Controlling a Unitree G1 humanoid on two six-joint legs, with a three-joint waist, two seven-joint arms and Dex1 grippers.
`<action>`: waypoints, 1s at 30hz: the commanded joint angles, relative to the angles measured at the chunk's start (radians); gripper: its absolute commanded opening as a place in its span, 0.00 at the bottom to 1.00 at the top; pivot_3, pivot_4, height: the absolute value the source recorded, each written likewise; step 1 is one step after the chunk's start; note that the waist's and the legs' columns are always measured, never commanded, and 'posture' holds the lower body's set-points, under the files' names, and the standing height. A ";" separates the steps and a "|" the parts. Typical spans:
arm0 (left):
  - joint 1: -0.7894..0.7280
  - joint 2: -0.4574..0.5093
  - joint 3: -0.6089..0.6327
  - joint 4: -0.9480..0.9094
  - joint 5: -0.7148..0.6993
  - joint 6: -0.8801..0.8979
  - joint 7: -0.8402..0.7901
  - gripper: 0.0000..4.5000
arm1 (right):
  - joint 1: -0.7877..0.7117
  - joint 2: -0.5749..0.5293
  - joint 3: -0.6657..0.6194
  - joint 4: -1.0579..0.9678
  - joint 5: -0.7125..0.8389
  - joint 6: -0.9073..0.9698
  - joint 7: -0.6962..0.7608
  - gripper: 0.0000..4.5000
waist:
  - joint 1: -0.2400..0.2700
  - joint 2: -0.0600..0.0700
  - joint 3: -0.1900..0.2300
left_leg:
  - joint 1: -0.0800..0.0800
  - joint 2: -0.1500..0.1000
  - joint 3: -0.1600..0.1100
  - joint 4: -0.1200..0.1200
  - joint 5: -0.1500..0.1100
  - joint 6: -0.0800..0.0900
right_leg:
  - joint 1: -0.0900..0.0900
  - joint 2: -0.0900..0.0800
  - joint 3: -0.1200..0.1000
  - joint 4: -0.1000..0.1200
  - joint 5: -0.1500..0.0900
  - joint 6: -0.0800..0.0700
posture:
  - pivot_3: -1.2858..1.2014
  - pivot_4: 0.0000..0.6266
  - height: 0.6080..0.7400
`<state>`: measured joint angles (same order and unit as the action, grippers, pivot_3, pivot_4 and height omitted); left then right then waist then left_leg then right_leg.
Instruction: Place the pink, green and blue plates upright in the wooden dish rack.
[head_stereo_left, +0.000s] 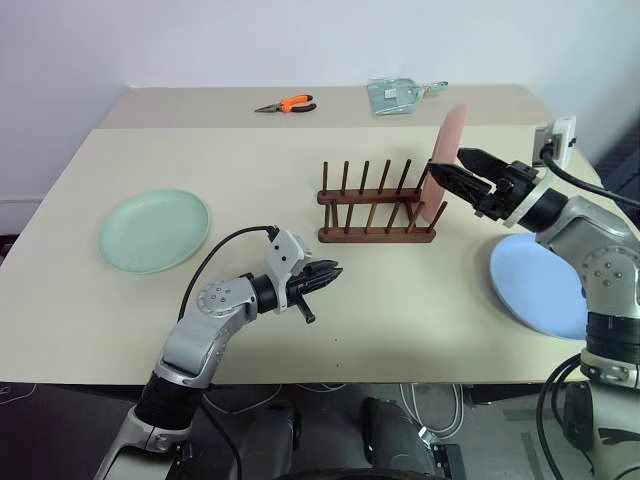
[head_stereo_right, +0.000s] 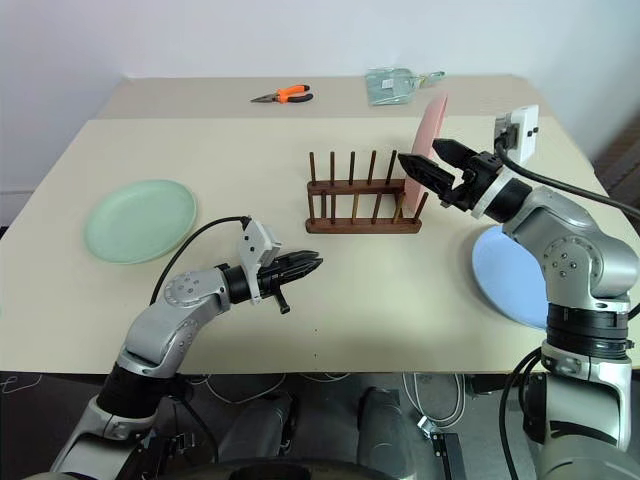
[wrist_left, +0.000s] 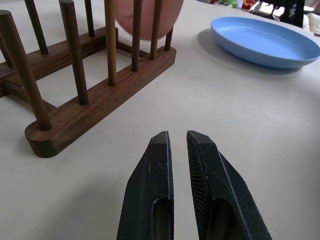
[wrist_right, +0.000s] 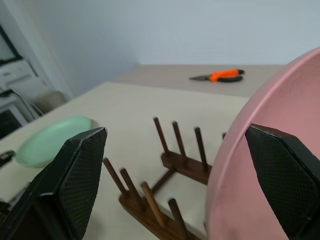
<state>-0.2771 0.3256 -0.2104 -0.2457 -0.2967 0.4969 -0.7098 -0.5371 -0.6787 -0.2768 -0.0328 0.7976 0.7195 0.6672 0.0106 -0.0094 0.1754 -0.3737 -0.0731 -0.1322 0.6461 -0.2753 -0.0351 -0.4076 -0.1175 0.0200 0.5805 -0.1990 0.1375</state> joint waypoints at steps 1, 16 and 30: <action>0.004 0.003 0.009 -0.042 -0.019 0.003 0.000 0.11 | -0.032 0.017 -0.009 -0.002 -0.013 -0.005 -0.021 0.99 | -0.001 0.000 0.000 | 0.000 0.000 0.000 0.000 0.000 0.000 | 0.000 0.000 0.000 0.000 0.000 0.000 | 0.52 0.24 1.00; 0.006 -0.005 0.008 -0.040 -0.024 0.006 0.011 0.11 | -0.178 0.088 -0.032 0.240 -0.073 0.093 -0.183 0.59 | -0.002 0.000 0.000 | 0.000 0.000 0.000 0.000 0.000 0.000 | 0.000 0.000 0.000 0.000 0.000 -0.001 | 0.52 0.24 1.00; 0.013 -0.013 0.010 -0.034 -0.025 0.001 0.025 0.11 | -0.225 0.061 -0.128 0.172 -0.011 0.119 -0.183 0.01 | -0.004 0.000 0.000 | 0.000 0.000 0.000 0.000 0.000 0.000 | 0.000 0.000 0.000 0.000 0.000 0.000 | 0.52 0.24 1.00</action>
<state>-0.2584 0.3139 -0.2112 -0.2468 -0.3080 0.5140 -0.6870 -0.7233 -0.5957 -0.3703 0.1933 0.7700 0.8584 0.4773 0.0064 -0.0089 0.1756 -0.3739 -0.0733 -0.1323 0.6458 -0.2753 -0.0351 -0.4080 -0.1172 0.0201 0.5806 -0.1988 0.1373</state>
